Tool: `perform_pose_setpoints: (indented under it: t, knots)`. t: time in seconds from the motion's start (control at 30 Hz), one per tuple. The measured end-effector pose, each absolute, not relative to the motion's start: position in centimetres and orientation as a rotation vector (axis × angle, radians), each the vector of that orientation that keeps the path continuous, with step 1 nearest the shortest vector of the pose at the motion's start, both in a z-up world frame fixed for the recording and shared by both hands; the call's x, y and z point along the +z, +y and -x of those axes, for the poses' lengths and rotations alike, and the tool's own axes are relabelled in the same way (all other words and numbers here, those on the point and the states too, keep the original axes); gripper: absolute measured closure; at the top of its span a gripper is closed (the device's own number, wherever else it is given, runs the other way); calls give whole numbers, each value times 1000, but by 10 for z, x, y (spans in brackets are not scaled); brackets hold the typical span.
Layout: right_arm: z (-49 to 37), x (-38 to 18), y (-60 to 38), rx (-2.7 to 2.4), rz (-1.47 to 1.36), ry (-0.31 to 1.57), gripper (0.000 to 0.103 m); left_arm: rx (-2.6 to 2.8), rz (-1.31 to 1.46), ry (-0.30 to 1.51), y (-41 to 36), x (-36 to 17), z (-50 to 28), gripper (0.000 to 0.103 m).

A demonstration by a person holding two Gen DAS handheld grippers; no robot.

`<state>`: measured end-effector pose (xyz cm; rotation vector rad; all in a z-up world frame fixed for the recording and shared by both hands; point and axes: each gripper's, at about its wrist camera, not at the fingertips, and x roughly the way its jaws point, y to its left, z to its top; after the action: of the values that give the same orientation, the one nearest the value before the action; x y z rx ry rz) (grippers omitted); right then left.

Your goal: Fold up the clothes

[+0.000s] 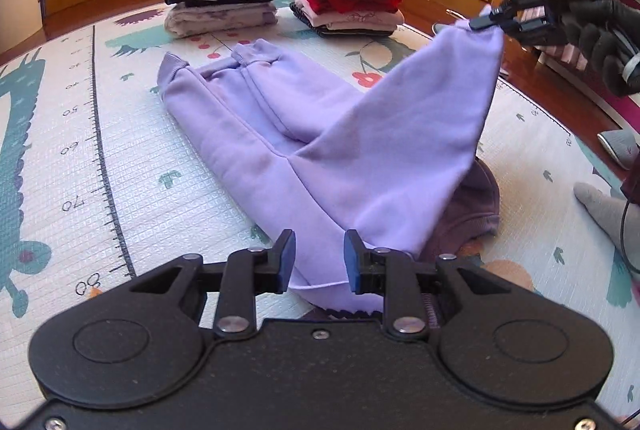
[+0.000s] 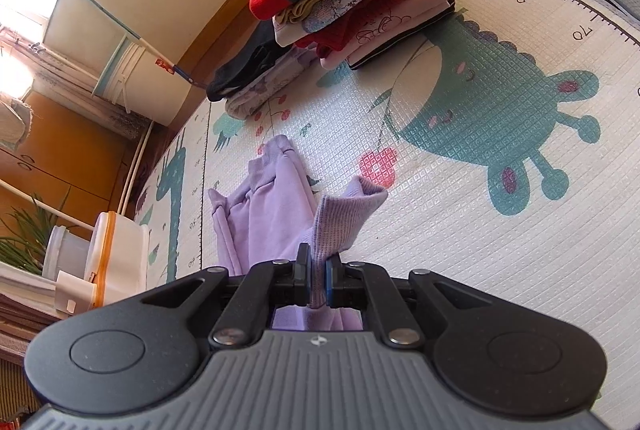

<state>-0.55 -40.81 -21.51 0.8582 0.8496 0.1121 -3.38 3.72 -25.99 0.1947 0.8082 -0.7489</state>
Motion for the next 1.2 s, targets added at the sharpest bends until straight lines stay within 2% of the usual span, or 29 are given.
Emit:
perform_pose_setpoints:
  t: [0.33, 0.47, 0.7, 0.93, 1.2]
  knots:
    - [4, -190, -410, 130, -855, 773, 94, -820, -279, 866, 1, -287, 52, 80]
    - [7, -202, -417, 69, -855, 798, 94, -808, -292, 883, -3, -302, 51, 81]
    - [19, -243, -424, -76, -804, 922, 94, -821, -249, 903, 3, -297, 45, 80]
    - [18, -246, -422, -64, -798, 927, 94, -733, -201, 785, 30, -258, -17, 80]
    - [19, -247, -421, -98, -806, 939, 94, -593, -240, 640, 16, -257, -146, 83]
